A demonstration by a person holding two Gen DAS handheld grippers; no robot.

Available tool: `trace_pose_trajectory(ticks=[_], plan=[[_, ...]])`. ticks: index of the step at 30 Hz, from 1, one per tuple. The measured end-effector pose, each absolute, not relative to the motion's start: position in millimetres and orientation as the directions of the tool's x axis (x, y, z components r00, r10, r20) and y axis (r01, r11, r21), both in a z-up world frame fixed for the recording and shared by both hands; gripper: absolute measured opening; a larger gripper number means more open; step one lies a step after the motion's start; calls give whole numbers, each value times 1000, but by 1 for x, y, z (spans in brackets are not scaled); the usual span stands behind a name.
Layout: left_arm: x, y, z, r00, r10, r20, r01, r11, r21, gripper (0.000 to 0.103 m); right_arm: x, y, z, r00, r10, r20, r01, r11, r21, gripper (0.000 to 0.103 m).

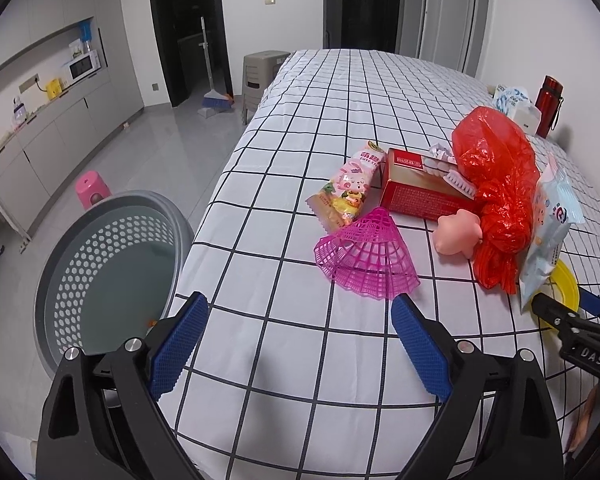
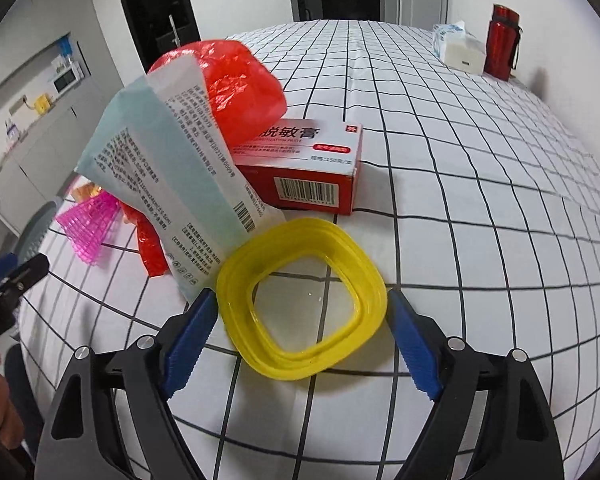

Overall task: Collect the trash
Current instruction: 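Return both tools to the bed toward the pink shuttlecock and yellow ring, then grasp the pink shuttlecock with left tool while right grasps the yellow ring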

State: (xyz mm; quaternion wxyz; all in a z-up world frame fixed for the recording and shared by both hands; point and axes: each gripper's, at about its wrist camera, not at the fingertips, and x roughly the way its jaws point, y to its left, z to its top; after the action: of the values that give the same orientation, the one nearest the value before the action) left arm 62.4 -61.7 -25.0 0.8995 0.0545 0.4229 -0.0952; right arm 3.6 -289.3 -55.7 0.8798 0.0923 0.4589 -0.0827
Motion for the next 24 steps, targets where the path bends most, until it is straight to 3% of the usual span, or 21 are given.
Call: trace_pose_trajectory(ticks=[4, 6, 24], plan=[[63, -63, -25, 621, -127, -774, 216, 976, 14, 91, 5, -287, -57, 570, -62, -819, 220, 972, 80, 80], [63, -62, -26, 618, -128, -776, 215, 977, 10, 91, 5, -288, -56, 577, -60, -814, 218, 972, 83, 75], [70, -87, -32, 606, -177, -776, 251, 968, -24, 94, -32, -335, -40, 685, -55, -727, 327, 915, 239, 74]])
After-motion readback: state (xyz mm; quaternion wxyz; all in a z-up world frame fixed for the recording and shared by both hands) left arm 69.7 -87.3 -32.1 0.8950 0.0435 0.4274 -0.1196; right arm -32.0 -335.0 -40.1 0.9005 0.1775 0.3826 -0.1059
